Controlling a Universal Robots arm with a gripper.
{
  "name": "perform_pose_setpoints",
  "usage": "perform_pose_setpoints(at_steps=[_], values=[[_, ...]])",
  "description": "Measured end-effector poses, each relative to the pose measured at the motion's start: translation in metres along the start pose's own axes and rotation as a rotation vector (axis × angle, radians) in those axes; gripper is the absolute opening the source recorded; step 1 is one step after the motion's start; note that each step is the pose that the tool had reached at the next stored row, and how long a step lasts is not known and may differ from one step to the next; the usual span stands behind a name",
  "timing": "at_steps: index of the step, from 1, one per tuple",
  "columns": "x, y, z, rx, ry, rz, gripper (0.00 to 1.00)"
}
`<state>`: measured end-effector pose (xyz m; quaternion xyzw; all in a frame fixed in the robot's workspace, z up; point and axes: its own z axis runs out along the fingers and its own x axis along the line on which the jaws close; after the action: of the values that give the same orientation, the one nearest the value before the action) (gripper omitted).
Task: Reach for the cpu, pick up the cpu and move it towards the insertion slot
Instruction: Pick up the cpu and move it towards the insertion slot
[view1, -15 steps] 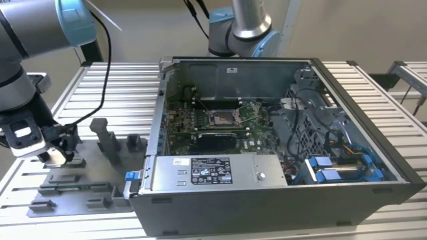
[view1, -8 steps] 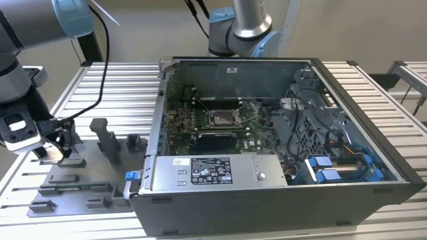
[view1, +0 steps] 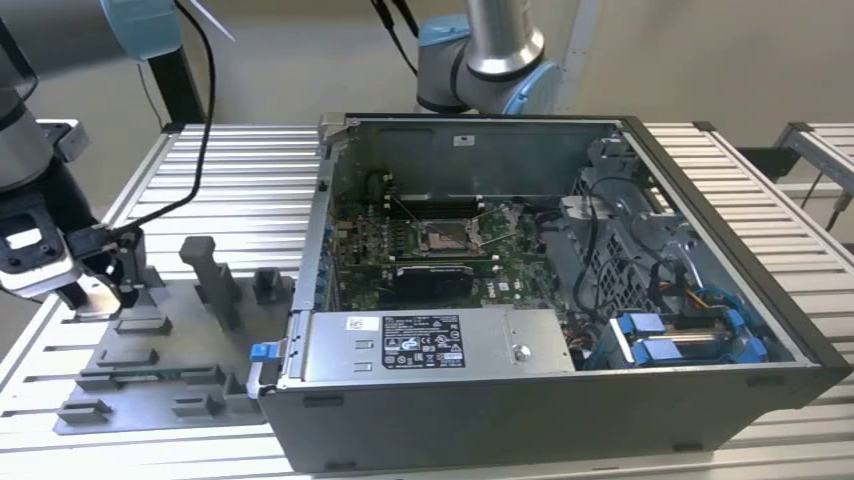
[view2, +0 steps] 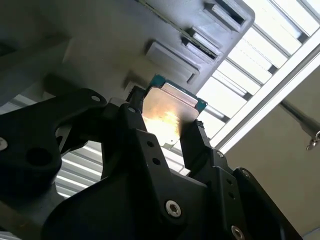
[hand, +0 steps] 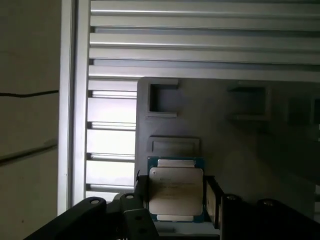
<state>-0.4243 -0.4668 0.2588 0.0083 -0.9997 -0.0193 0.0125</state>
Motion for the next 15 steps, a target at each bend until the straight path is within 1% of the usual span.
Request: perform_pose_setpoints(at_steps=[15], values=[[0.0005,0.0008,-0.0196,0.0000,0.0000,0.000,0.00]])
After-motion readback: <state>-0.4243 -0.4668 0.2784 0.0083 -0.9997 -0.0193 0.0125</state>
